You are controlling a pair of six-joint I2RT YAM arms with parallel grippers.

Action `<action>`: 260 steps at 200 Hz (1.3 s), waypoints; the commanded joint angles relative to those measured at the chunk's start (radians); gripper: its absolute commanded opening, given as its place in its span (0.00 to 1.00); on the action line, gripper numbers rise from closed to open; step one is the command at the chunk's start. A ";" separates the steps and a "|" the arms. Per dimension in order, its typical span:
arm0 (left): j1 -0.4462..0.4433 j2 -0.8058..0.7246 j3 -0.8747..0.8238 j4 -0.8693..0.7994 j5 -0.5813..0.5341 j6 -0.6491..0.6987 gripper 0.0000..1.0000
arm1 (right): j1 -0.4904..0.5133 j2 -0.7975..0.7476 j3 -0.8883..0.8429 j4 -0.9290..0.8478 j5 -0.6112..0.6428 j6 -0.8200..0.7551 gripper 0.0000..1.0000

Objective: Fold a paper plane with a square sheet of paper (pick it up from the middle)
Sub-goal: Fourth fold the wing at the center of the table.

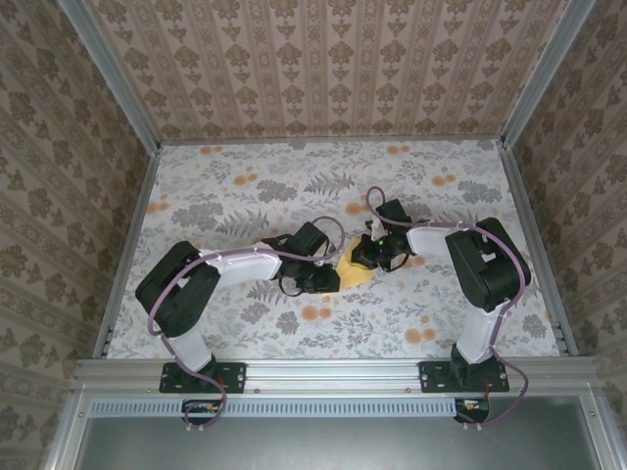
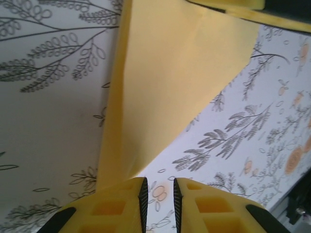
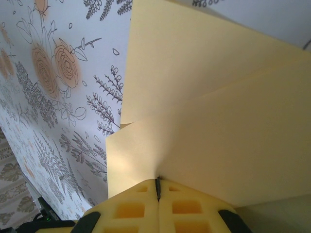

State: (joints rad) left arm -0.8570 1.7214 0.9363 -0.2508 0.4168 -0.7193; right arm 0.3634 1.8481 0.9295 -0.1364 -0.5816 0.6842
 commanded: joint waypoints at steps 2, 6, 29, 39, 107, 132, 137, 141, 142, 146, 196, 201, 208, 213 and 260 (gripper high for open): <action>-0.005 0.010 0.026 -0.040 -0.037 0.067 0.24 | -0.004 0.068 -0.018 -0.092 0.129 -0.009 0.06; -0.003 0.009 0.027 -0.044 -0.041 0.069 0.24 | -0.004 0.067 -0.016 -0.093 0.127 -0.009 0.06; -0.001 -0.018 0.020 -0.044 -0.069 0.078 0.24 | -0.004 0.057 -0.003 -0.088 0.106 -0.008 0.07; -0.002 -0.039 0.012 -0.040 -0.089 0.082 0.25 | -0.004 0.046 0.006 -0.089 0.097 -0.006 0.08; -0.002 -0.036 0.002 0.000 -0.100 0.181 0.28 | -0.004 -0.045 0.124 -0.124 0.017 -0.056 0.22; -0.002 -0.025 0.002 0.031 -0.094 0.225 0.28 | -0.002 -0.078 0.125 -0.121 0.003 -0.058 0.24; -0.002 -0.025 0.002 0.036 -0.094 0.235 0.28 | -0.001 -0.081 0.122 -0.120 0.003 -0.057 0.24; -0.002 -0.023 0.002 0.042 -0.090 0.242 0.28 | 0.001 -0.082 0.120 -0.119 0.003 -0.055 0.24; -0.002 -0.023 0.002 0.044 -0.089 0.245 0.28 | 0.001 -0.082 0.119 -0.120 0.003 -0.055 0.24; -0.002 -0.022 0.003 0.050 -0.082 0.254 0.28 | 0.002 -0.083 0.114 -0.118 0.003 -0.052 0.24; -0.002 0.010 -0.005 0.068 -0.078 0.296 0.26 | 0.031 -0.068 0.073 -0.056 -0.031 -0.010 0.24; -0.001 0.013 -0.007 0.070 -0.078 0.296 0.26 | 0.034 -0.063 0.072 -0.051 -0.035 -0.006 0.24; -0.002 0.018 -0.010 0.078 -0.075 0.297 0.26 | 0.035 -0.053 0.069 -0.044 -0.039 0.000 0.24; -0.002 0.022 -0.012 0.083 -0.075 0.297 0.25 | 0.036 -0.049 0.069 -0.038 -0.042 0.001 0.23; -0.001 0.035 -0.015 0.110 -0.062 0.297 0.14 | 0.037 -0.006 0.065 -0.035 -0.030 0.002 0.22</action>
State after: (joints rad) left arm -0.8570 1.7393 0.9310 -0.1635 0.3363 -0.4461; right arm 0.3977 1.8099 1.0073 -0.1802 -0.5999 0.6773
